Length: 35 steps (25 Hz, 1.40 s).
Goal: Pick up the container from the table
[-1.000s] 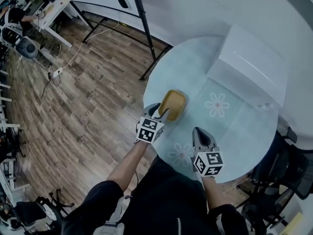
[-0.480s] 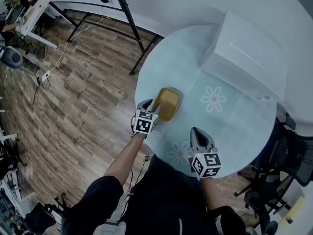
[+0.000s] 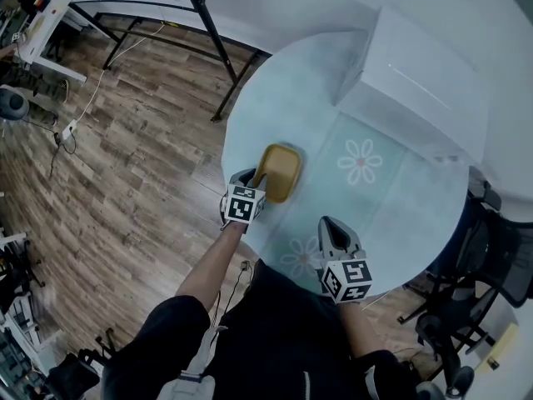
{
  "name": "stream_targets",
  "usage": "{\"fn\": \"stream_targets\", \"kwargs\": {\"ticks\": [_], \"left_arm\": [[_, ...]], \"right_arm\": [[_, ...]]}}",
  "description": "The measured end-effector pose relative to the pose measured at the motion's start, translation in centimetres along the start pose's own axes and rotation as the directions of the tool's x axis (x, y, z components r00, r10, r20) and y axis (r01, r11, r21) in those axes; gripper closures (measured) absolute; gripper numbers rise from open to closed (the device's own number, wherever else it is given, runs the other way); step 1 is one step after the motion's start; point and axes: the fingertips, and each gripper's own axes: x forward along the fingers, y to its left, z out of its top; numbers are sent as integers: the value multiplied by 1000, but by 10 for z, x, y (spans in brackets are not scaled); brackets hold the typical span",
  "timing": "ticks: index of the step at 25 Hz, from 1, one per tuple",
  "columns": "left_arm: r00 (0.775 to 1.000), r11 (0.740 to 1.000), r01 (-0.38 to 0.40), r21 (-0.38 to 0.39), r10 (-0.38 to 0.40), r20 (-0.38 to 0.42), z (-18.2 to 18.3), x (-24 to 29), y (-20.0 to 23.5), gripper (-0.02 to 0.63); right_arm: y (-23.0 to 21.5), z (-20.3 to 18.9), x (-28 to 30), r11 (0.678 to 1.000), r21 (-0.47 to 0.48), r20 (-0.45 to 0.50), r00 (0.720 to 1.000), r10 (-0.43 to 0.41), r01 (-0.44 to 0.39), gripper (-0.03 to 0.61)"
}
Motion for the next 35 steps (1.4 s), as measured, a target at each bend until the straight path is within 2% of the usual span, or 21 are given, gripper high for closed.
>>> {"fn": "stream_targets", "kwargs": {"ticks": [7,16,25,35], "left_arm": [[1000,1000,-24,-16,24,-17,-12,5,7,583],[999,1000,29,-4,-29,23,-5,-5,-7,591],[997,999,12,51,-16,73,13,-27,-20,591],[994,999,-15,51,10,104,16,-70,-52,591]], "right_arm": [[0,-8,-1,1000,15,-12,1000,-4,4,554],[2,-12,1,1000,21,-18,1000,-5,6,554],[-2,-13,-6,1000,2,12,1000,-26,26,554],[0,0,-30,999,-18,85,996,35,-34,554]]}}
